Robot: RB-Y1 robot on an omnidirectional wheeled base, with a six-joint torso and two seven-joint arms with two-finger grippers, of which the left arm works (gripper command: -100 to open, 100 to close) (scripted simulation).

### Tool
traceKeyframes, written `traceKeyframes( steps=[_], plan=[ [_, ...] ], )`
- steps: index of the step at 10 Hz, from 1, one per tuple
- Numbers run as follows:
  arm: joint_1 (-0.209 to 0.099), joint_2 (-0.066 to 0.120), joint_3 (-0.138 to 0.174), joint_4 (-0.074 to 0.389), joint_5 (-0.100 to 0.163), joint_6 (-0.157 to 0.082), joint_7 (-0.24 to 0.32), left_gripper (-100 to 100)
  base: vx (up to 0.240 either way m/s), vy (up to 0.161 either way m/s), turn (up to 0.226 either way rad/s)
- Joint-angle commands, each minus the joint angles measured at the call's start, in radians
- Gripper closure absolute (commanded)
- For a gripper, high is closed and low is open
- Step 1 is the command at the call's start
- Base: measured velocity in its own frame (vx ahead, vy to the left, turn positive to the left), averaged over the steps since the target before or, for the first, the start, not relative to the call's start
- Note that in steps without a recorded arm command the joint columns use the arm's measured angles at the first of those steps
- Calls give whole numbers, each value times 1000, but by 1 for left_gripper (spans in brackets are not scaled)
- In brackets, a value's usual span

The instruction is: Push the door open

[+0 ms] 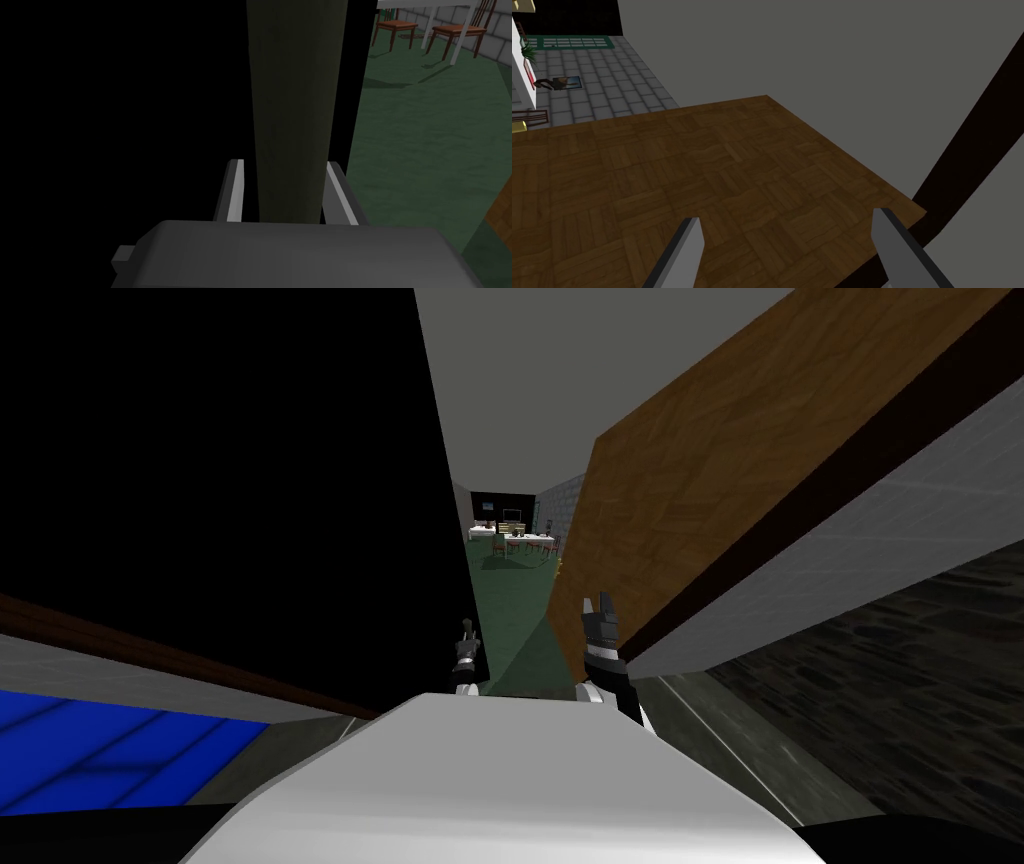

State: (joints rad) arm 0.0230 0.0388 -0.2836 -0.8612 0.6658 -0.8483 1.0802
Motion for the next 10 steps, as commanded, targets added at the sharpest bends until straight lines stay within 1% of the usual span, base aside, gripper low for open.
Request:
traceKeyframes(
  steps=[1,4,6,7,10],
  plan=[
    [-17,19,32,25,14,-22,2,100,197,-25,61],
    [-20,24,64,28,31,-28,-6,100,171,-31,63],
    [-20,24,64,28,31,-28,-6,100,86,-12,11],
    [-22,26,83,30,41,-31,-11,100,101,-14,63],
    [-25,24,110,33,55,-36,-18,100,152,-36,71]
  ],
)
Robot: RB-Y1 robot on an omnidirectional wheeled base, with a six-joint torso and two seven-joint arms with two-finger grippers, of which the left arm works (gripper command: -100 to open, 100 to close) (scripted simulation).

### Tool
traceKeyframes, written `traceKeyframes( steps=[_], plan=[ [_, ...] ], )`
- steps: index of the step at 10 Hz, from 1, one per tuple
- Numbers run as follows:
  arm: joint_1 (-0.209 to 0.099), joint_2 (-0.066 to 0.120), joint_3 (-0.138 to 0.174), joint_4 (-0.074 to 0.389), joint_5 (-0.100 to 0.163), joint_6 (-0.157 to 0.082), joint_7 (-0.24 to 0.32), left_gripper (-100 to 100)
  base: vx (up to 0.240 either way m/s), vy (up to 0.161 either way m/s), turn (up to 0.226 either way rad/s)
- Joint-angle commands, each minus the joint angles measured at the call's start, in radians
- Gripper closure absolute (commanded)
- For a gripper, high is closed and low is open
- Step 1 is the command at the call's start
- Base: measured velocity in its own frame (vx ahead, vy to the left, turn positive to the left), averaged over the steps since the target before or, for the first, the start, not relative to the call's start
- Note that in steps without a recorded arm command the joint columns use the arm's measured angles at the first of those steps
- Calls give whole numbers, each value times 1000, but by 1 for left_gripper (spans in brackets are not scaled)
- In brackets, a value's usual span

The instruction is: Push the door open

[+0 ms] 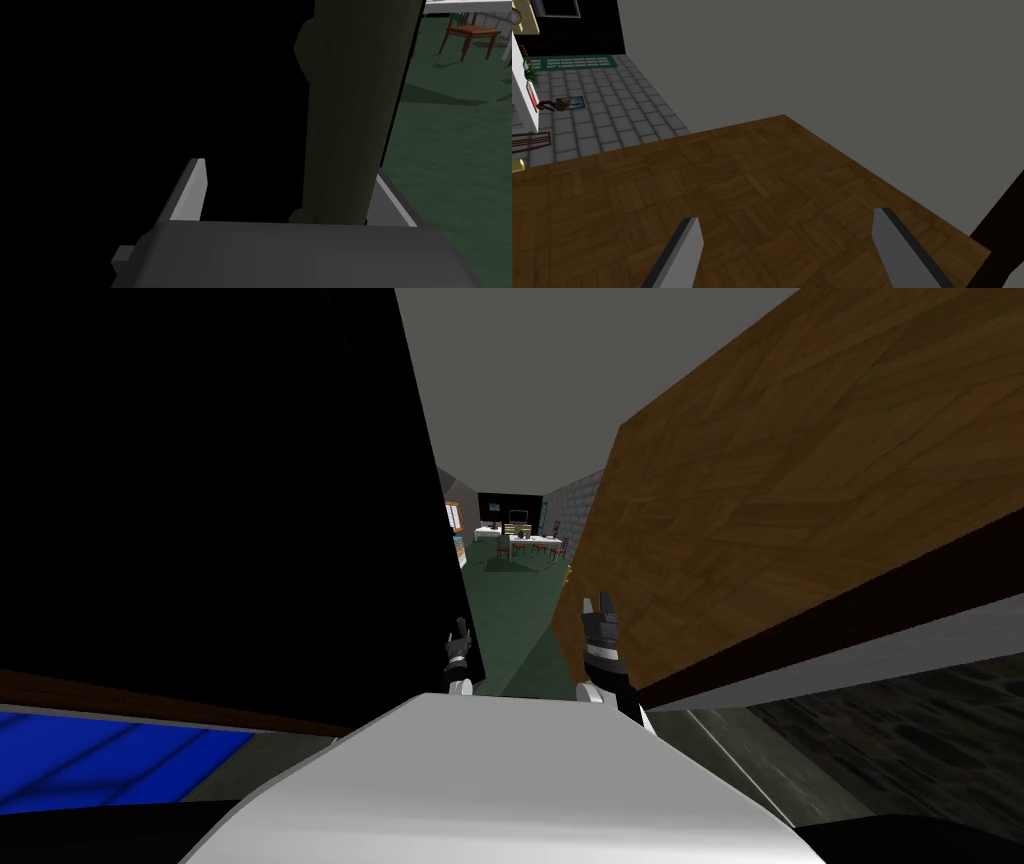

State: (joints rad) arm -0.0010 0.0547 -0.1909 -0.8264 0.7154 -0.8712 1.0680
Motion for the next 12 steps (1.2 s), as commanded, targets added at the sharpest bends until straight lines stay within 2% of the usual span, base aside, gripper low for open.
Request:
traceKeyframes(
  steps=[1,3,4,6,10,11,12],
  plan=[
    [-2,5,30,-1,12,-15,-9,100,148,-42,45],
    [-5,-2,54,2,25,-20,-15,100,197,-45,71],
    [-5,-2,54,2,25,-20,-15,100,134,-28,18],
    [-7,-14,81,5,40,-25,-21,100,171,-33,60],
    [-11,-38,115,8,58,-31,-30,100,187,-33,66],
    [-11,-43,120,8,60,-32,-31,100,190,-33,47],
    [-9,-44,111,15,57,-28,-29,100,87,-15,23]
  ],
)
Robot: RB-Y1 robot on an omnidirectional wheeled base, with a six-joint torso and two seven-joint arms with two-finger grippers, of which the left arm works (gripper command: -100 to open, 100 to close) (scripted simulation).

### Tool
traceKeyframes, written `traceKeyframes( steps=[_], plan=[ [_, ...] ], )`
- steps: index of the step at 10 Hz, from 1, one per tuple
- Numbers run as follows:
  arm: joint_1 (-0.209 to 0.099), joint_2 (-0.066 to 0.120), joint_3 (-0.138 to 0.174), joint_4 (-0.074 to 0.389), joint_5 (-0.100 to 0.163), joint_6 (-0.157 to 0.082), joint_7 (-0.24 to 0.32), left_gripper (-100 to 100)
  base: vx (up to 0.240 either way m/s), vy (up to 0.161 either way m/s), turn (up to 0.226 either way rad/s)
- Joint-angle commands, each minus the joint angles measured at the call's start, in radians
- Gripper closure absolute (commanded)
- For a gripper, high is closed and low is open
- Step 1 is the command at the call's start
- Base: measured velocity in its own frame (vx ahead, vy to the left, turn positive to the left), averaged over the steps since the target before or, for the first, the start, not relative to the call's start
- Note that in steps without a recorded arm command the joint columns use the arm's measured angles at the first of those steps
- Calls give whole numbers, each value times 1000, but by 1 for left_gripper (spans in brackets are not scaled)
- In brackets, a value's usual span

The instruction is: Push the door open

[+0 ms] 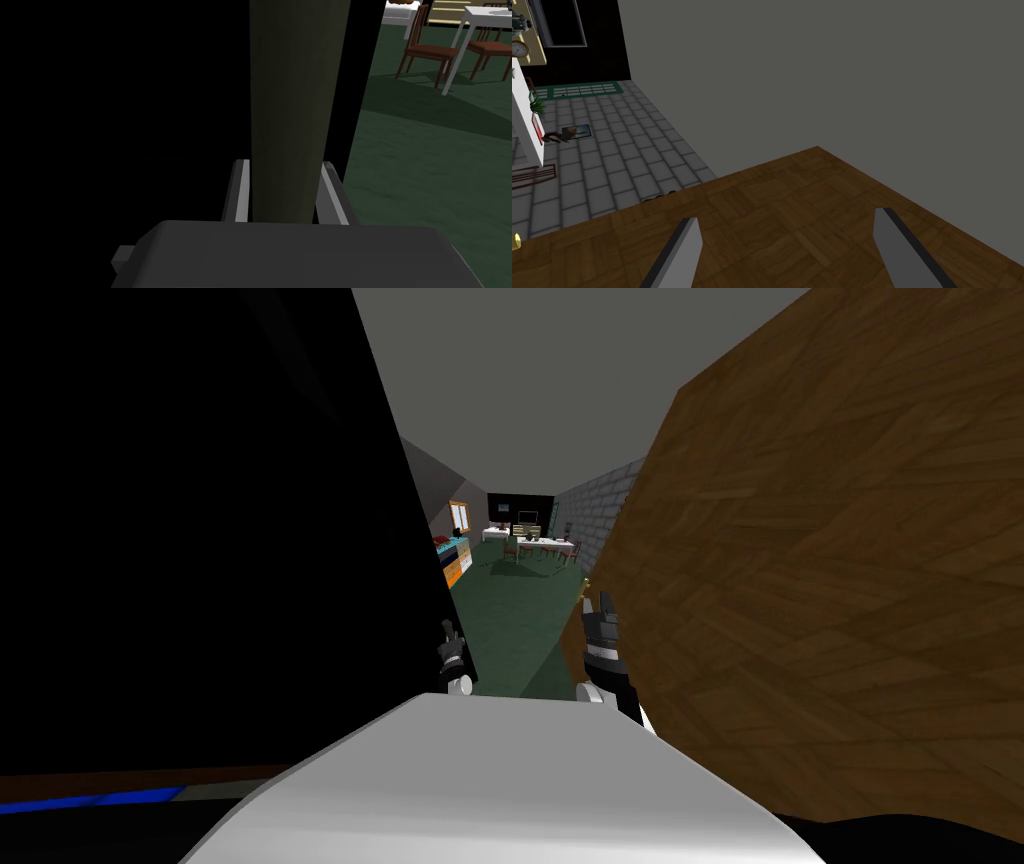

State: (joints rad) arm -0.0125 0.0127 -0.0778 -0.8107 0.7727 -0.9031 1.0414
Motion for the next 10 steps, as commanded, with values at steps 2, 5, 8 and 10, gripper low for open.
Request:
traceKeyframes(
  steps=[2,5,8,10],
  plan=[
    [-2,22,23,1,15,-5,-6,100,166,2,42],
    [-4,34,52,3,34,-11,-14,100,199,4,62],
    [-6,34,82,5,54,-18,-22,100,196,11,52],
    [-8,25,105,6,69,-23,-28,100,223,0,81]
  ],
)
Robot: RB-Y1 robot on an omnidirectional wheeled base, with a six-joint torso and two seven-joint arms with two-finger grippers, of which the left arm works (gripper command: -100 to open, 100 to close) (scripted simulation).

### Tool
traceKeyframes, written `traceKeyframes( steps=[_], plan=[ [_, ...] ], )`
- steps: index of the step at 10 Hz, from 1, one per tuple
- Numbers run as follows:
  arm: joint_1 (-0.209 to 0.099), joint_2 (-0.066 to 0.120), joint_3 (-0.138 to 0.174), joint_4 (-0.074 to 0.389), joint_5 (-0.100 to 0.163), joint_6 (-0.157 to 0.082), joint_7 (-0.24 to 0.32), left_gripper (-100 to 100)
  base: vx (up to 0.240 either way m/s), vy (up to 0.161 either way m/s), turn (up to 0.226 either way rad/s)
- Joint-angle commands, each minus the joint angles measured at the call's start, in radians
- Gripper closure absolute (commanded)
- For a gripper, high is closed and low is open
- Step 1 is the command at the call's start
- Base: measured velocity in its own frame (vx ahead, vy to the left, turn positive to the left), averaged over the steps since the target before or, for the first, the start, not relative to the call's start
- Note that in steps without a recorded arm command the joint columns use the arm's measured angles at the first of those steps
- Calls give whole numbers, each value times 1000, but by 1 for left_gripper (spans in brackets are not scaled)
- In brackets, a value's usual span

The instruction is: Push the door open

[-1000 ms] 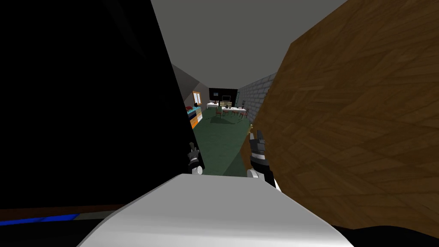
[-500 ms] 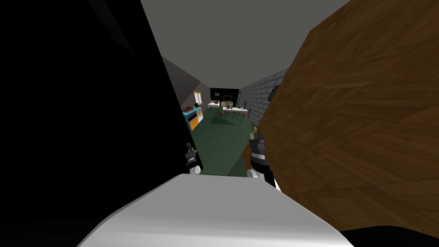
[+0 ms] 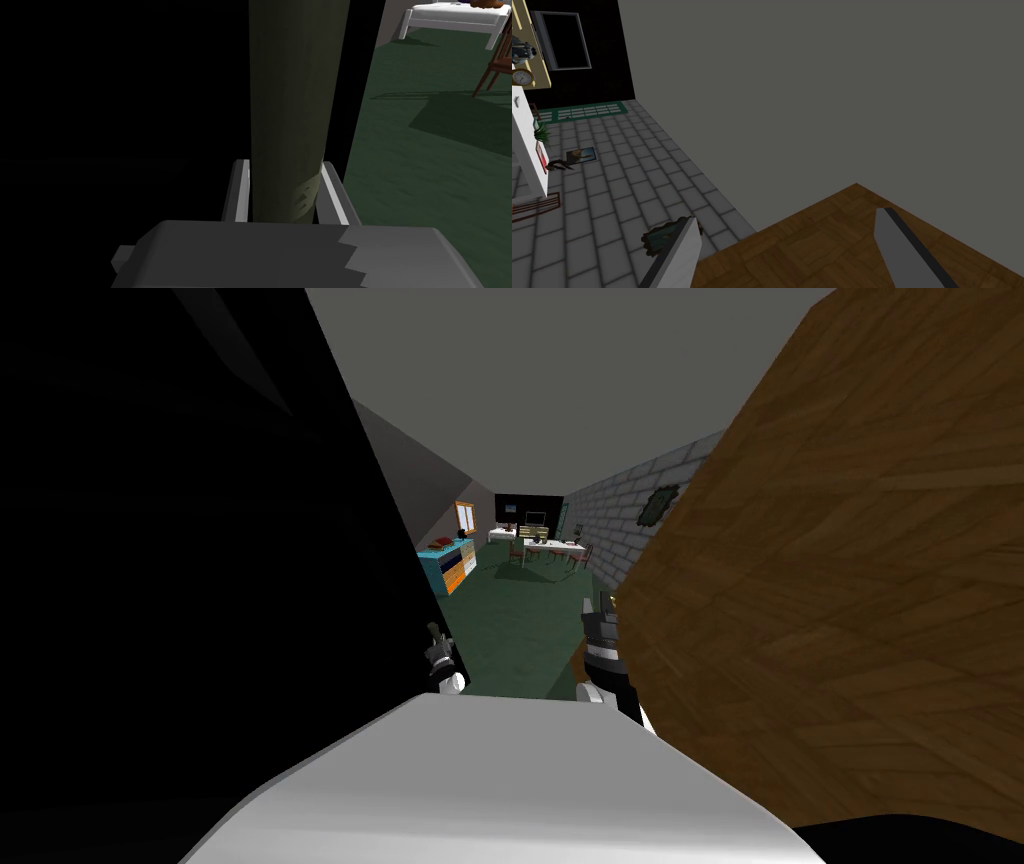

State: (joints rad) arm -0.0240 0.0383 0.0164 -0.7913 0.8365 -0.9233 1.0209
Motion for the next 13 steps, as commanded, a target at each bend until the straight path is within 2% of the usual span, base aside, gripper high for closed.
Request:
traceKeyframes(
  steps=[1,2,3,7,12,13],
  plan=[
    [3,-8,20,-13,12,-4,-10,100,181,34,65],
    [2,-7,11,-5,7,-3,-5,100,81,22,18],
    [1,5,28,-6,18,-7,-10,100,116,-1,20],
    [1,21,66,-3,46,-17,-20,100,207,27,62],
    [0,21,117,1,83,-30,-32,100,198,47,57],
    [5,17,108,-4,78,-22,-32,100,90,13,31]
  ],
)
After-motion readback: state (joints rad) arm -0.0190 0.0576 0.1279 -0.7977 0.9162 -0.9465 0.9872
